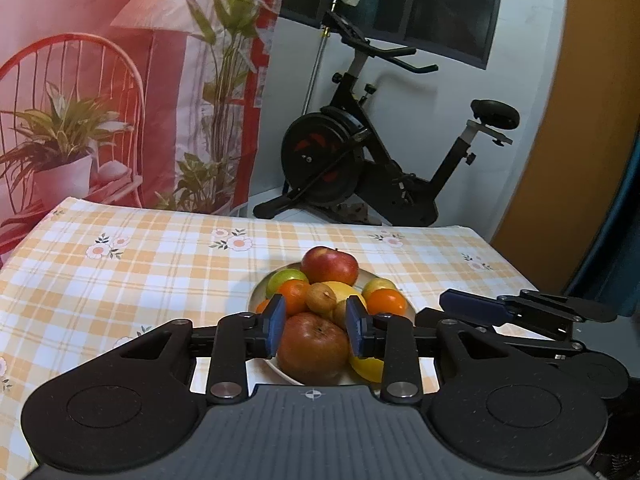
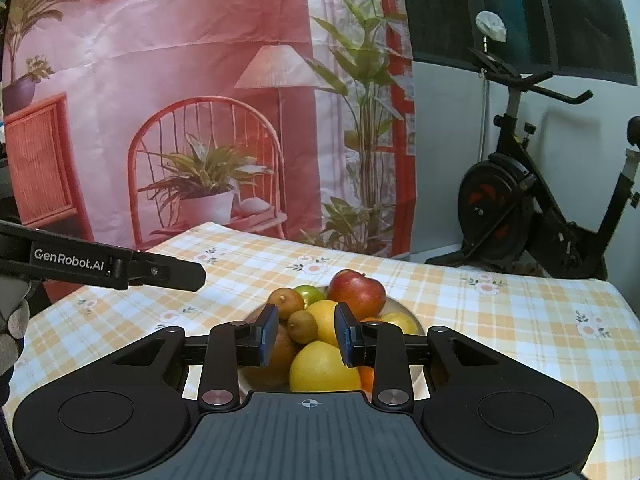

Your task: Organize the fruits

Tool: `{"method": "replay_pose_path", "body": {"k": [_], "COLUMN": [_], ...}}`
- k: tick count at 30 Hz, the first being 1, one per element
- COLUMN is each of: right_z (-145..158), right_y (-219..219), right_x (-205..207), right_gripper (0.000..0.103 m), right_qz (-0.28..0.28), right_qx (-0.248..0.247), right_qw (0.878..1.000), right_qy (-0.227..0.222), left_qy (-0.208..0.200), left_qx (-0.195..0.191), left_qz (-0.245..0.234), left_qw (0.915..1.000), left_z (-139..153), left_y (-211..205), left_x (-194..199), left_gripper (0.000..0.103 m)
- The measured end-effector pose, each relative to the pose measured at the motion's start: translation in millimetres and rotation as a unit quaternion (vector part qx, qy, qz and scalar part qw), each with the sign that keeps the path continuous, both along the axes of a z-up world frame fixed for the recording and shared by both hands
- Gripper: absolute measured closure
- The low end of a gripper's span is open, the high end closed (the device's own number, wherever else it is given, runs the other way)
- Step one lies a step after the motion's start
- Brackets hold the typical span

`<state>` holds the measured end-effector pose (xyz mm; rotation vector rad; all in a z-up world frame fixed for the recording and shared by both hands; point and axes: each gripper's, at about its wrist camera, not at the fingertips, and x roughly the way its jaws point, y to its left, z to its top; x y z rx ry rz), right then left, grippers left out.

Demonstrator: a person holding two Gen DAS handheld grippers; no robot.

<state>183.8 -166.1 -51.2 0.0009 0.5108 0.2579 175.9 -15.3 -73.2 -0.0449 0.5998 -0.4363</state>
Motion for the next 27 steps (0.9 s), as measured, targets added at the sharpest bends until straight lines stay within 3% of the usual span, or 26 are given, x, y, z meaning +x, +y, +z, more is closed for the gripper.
{"method": "replay_pose_path", "body": {"k": [5, 6, 9, 12, 14, 17, 27], "right_z": [8, 10, 18, 26, 33, 44, 77], "right_y": [1, 1, 0, -2, -3, -8, -12], "right_x": [-9, -11, -17, -25, -30, -38, -71], "right_gripper": [0.066, 0.064, 0.047, 0.030, 0.017, 0.004, 0.000], "right_qz": [-0.017, -0.022, -0.037, -0.046, -0.056, -0.068, -0.094], "right_qx": [0.007, 0.009, 0.011, 0.016, 0.018, 0.025, 0.043], "right_qw": [1.000, 1.000, 0.999, 0.999, 0.998, 0.997, 0.994], "right_qy": [-0.004, -0.005, -0.011, -0.016, -0.020, -0.025, -0.036], "left_qy": [-0.014, -0.017, -0.027, -0.033, -0.041, -0.053, -0.088], "left_qx": [0.009, 0.011, 0.011, 0.011, 0.015, 0.024, 0.009], "left_qz": [-0.002, -0.002, -0.003, -0.009, -0.008, -0.004, 0.016], "left_qw": [0.9999, 0.9998, 0.9996, 0.9994, 0.9990, 0.9983, 0.9960], "left_z": [7, 9, 18, 26, 31, 40, 70], "left_y": [2, 3, 6, 9, 10, 11, 28], "left_x": [-12, -14, -20, -27, -32, -41, -73], "left_gripper": [0.052, 0.042, 0.020, 0.010, 0.008, 0.003, 0.000]}}
